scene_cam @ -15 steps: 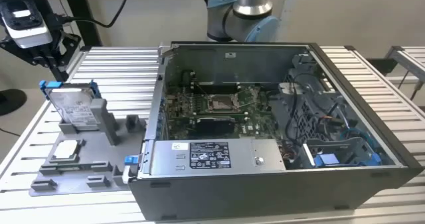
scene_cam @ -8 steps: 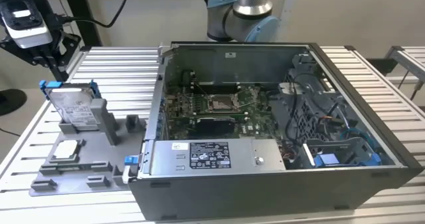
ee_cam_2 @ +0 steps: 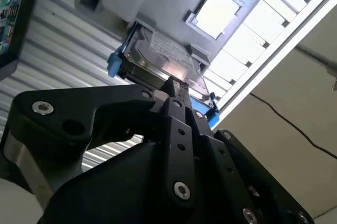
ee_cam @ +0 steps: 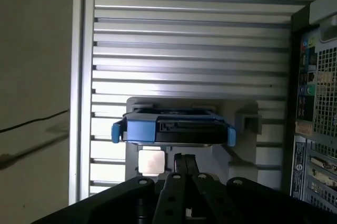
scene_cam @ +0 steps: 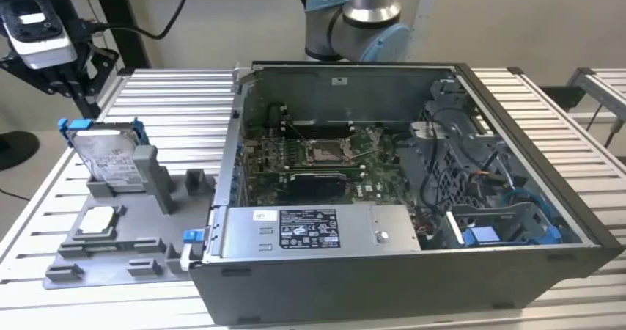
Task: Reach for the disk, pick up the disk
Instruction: 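Reach for the disk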
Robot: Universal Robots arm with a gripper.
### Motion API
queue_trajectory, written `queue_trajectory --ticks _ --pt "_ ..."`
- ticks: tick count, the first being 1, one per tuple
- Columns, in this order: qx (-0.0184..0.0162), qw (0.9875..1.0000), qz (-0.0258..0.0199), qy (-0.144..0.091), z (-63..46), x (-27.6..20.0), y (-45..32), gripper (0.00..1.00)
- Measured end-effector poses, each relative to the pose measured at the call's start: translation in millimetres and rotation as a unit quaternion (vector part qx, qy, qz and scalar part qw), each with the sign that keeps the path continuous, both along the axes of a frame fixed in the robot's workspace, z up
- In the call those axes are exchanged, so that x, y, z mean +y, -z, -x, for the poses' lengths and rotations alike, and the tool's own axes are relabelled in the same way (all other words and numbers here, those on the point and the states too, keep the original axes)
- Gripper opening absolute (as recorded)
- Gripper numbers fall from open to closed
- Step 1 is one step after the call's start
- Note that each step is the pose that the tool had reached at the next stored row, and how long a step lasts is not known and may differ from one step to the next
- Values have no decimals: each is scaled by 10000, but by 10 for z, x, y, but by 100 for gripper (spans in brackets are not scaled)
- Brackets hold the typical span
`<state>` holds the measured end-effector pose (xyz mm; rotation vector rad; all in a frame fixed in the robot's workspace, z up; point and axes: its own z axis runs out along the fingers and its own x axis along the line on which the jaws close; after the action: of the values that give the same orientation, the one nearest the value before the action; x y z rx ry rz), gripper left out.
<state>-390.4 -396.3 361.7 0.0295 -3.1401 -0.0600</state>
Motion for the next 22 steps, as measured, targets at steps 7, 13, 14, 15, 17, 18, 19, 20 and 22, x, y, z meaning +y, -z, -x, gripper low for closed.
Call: queue_trajectory --ticks 7,13,14,15,17,18,19,20,22 --pt "0 10000 0 0 183 65 3 0" --pt "0 10000 0 0 342 115 7 0" --pt "0 10000 0 0 347 125 7 0" --pt "0 10000 0 0 352 136 7 0" --pt "1 10000 0 0 362 166 7 0" --pt "0 10000 0 0 365 179 7 0" --pt "1 10000 0 0 366 181 7 0" --pt "1 10000 0 -1 366 180 7 0" --pt "1 10000 0 0 367 182 7 0"
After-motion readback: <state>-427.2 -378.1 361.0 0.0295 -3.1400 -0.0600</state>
